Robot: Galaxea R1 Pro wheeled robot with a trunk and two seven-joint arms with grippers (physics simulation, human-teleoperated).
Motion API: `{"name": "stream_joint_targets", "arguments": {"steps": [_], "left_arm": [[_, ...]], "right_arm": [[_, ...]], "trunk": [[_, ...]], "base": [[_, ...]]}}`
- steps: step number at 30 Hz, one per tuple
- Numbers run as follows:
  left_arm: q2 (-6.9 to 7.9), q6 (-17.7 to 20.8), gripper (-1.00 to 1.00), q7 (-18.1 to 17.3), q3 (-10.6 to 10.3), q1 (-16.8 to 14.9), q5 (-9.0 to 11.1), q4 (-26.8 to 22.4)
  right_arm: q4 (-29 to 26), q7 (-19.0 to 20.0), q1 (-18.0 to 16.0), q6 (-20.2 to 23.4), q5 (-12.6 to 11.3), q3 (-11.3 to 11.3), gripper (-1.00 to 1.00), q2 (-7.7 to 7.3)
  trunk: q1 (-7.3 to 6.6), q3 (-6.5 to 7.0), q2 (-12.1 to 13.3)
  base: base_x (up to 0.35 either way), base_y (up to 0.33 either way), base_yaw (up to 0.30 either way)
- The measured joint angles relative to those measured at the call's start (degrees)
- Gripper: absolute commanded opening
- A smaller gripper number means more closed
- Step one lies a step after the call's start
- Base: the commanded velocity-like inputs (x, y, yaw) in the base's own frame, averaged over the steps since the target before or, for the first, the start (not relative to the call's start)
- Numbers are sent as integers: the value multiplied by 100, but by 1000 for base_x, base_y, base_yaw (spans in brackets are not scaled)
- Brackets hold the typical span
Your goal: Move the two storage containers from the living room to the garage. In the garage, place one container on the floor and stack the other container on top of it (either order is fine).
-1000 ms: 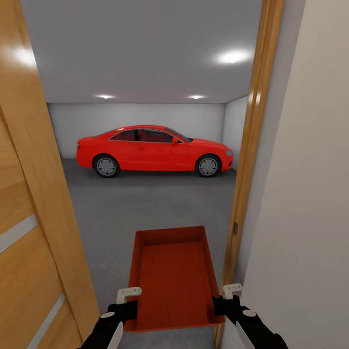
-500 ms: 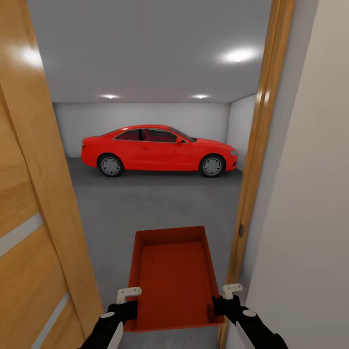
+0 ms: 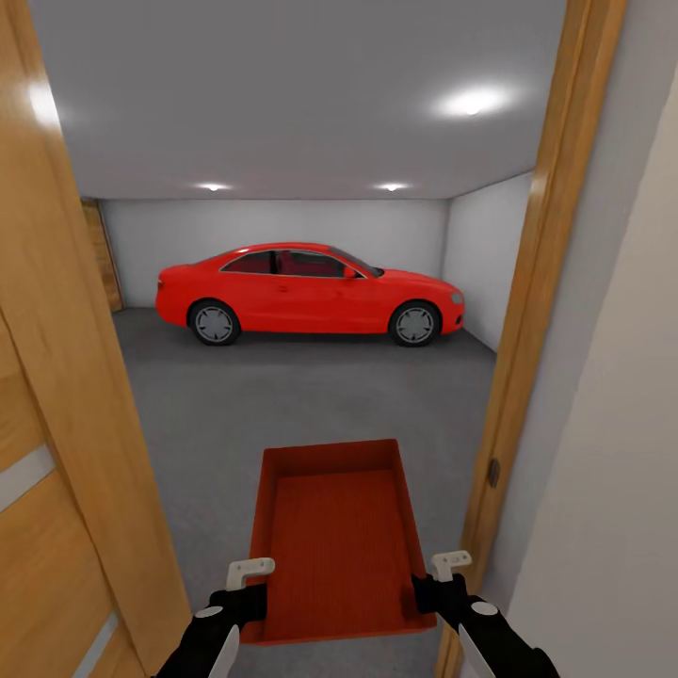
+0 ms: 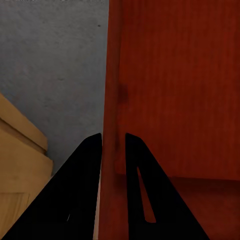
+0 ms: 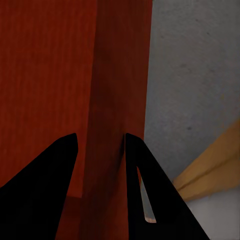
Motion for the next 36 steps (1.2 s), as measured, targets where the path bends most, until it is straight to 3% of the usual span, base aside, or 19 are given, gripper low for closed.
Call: {"name": "stream_joint_targets", "arguments": {"steps": [21,36], "left_arm": [[0,-2,-100,1,0,0,2,0],[-1,3,-100,0,1,0,-2,0]], "right_arm": [[1,0,-2,0,0,0,-100,0],[3,0,0,0,-1,1,-100,0]], "trunk": [[0,0,0],[-3,0,-1]], "base": [[11,0,0],[292,24,0]]}}
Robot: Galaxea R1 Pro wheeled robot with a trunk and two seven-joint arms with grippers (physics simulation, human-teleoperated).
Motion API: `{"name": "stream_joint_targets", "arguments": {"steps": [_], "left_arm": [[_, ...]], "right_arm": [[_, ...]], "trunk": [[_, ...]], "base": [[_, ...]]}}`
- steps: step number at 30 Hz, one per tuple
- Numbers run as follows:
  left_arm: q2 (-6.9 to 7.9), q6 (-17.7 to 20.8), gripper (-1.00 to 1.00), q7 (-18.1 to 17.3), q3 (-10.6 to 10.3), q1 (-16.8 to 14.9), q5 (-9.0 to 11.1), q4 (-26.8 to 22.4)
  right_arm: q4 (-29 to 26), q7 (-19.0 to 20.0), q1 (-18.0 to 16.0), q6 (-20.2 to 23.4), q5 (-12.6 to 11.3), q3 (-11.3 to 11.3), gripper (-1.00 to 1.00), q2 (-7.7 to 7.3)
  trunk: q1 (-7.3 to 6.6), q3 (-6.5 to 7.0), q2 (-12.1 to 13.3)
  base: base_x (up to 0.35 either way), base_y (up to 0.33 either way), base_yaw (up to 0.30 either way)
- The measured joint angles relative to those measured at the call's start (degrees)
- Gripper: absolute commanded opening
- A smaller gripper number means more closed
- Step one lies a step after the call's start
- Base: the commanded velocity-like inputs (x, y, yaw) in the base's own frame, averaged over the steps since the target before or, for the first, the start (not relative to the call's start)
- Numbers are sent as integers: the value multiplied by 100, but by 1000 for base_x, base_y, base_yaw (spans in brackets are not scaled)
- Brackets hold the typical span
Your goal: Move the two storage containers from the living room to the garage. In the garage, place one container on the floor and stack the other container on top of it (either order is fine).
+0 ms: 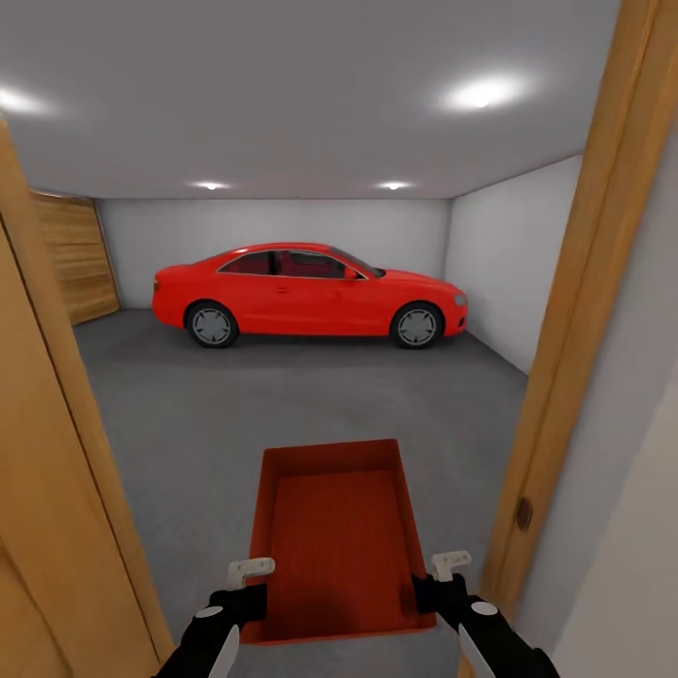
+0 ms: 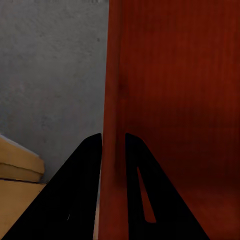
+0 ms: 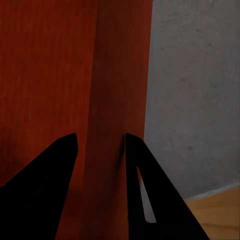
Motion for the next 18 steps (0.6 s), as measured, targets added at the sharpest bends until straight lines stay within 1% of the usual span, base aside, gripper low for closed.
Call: {"name": "stream_joint_targets", "arguments": {"steps": [4,18], "left_arm": [[1,-2,-100,0,0,0,1,0],[1,-2,-100,-1,-1,0,0,0]], "right_arm": [[-1,1,-1,0,1,-1,-100,0],[0,1,0,-2,0,-2,-100,0]], "trunk": [[2,0,1],[3,0,1]], "base": [[144,24,0],[5,1,0]]}}
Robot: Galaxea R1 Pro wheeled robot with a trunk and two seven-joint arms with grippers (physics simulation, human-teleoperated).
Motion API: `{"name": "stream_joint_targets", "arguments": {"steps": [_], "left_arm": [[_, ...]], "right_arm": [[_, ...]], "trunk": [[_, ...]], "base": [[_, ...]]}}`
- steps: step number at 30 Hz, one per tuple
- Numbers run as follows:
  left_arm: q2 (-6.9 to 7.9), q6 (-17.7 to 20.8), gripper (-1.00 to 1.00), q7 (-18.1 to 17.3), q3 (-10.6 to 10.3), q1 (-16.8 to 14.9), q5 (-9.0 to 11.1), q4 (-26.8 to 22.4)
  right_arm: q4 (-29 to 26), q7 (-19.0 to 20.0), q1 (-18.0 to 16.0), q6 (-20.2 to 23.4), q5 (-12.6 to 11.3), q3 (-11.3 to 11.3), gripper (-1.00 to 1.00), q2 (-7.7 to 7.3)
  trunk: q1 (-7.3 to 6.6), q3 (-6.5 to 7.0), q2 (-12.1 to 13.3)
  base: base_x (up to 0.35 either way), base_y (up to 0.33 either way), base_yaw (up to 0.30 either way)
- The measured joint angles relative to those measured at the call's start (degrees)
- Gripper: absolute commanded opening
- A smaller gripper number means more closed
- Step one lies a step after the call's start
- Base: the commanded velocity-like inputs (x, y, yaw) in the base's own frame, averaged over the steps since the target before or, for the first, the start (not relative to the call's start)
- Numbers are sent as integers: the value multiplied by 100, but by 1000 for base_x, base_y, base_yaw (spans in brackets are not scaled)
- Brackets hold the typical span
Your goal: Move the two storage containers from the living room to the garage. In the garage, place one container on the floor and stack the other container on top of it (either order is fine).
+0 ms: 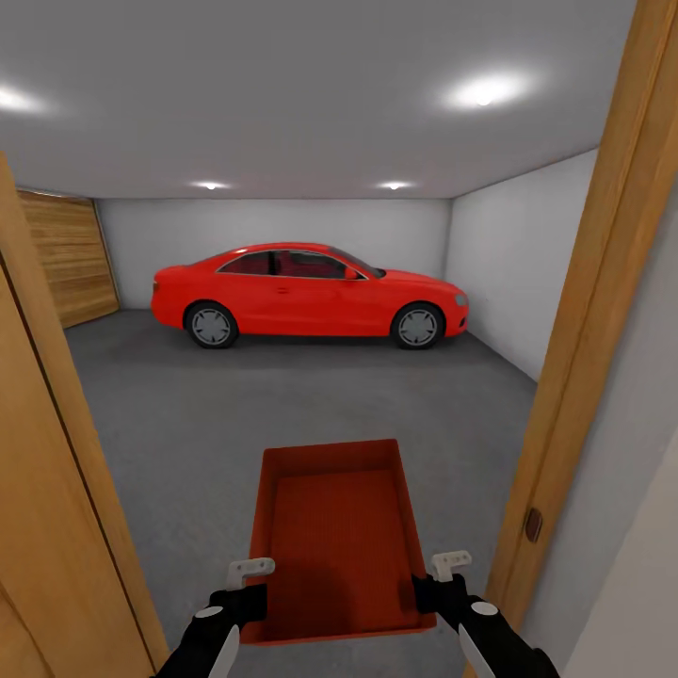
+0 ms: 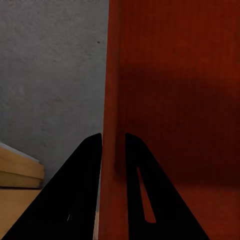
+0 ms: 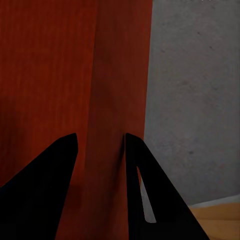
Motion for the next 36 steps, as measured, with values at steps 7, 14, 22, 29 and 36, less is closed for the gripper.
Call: {"name": "stream_joint_targets", "arguments": {"steps": [7,14,22,29,36], "left_arm": [[0,-2,-100,0,0,0,0,0],[0,-2,-100,-1,0,0,-1,0],[-1,1,-100,2,0,1,2,-1],[0,0,-100,2,0,0,3,0],[-1,-1,-100,2,0,0,3,0]], "right_arm": [[0,0,0,-2,0,0,-100,0],[0,0,0,-2,0,0,-100,0],[0,-2,-1,1,1,1,-100,0],[1,0,-2,2,1,1,-100,0],[-2,-1,0,2,0,1,-100,0]], "trunk": [[0,0,0],[0,0,0],[0,0,0],[0,0,0],[-2,0,-1]], "base": [[45,27,0],[4,2,0],[0,0,70],[0,0,19],[65,0,1]]}}
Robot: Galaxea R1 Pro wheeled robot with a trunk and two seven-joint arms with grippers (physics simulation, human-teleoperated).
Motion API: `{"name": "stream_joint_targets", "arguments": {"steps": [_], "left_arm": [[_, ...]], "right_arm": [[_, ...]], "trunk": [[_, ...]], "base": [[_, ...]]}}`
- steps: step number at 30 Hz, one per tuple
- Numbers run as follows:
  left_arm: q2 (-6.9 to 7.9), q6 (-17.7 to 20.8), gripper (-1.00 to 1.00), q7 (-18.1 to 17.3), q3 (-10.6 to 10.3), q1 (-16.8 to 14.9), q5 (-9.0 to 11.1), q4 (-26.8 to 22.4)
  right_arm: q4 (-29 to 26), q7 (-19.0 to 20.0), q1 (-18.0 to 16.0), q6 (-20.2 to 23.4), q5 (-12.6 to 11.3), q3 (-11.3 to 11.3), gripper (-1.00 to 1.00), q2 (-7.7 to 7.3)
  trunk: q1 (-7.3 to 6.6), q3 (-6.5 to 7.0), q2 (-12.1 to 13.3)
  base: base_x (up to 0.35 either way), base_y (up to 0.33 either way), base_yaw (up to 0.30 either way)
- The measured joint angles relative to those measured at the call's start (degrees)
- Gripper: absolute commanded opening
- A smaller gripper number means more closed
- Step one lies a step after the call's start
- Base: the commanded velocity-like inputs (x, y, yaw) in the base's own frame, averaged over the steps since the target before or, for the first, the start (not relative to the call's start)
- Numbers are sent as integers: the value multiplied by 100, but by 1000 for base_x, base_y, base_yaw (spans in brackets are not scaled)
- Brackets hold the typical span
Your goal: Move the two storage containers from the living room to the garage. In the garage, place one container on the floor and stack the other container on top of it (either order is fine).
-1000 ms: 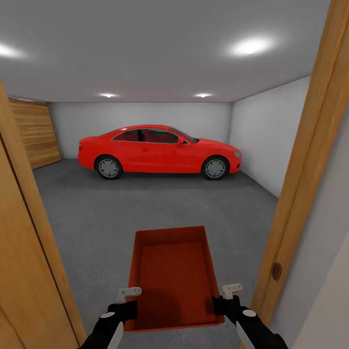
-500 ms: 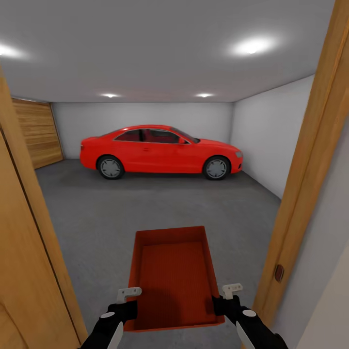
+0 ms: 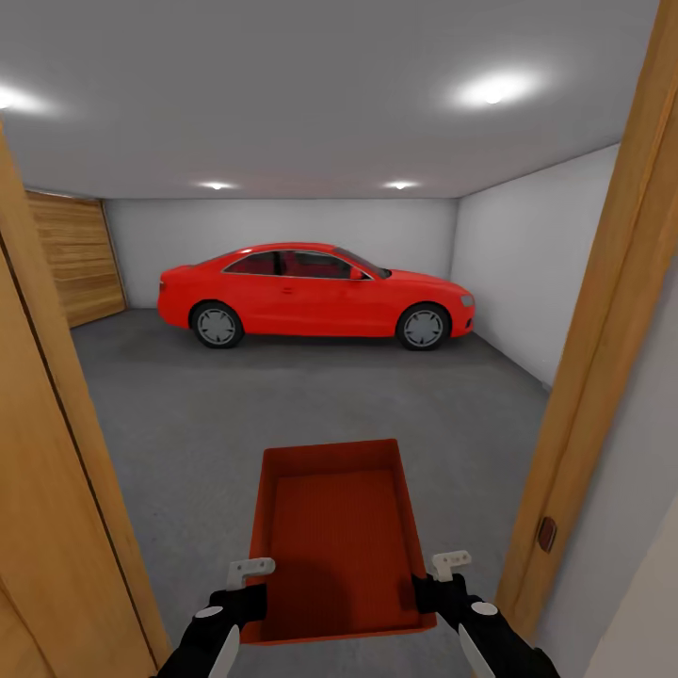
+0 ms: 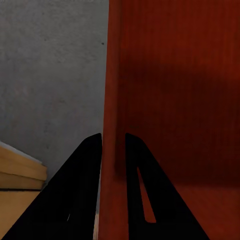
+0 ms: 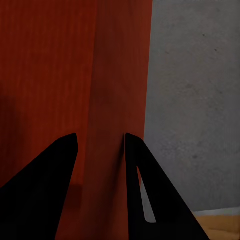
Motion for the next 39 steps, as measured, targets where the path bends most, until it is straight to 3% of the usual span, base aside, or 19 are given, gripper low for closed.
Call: {"name": "stream_joint_targets", "arguments": {"steps": [17,28,39], "left_arm": [[0,2,-100,-1,0,0,-1,0],[0,0,-100,-1,0,0,-1,0],[0,2,-100,-1,1,0,-2,0]], "right_arm": [[2,-1,0,0,-2,0,-100,0],[0,0,0,0,0,0,-100,0],[2,0,0,0,-1,0,-100,0]], "trunk": [[-1,0,0],[1,0,0],[-1,0,0]], "base": [[312,0,0],[55,0,0],[285,20,0]]}}
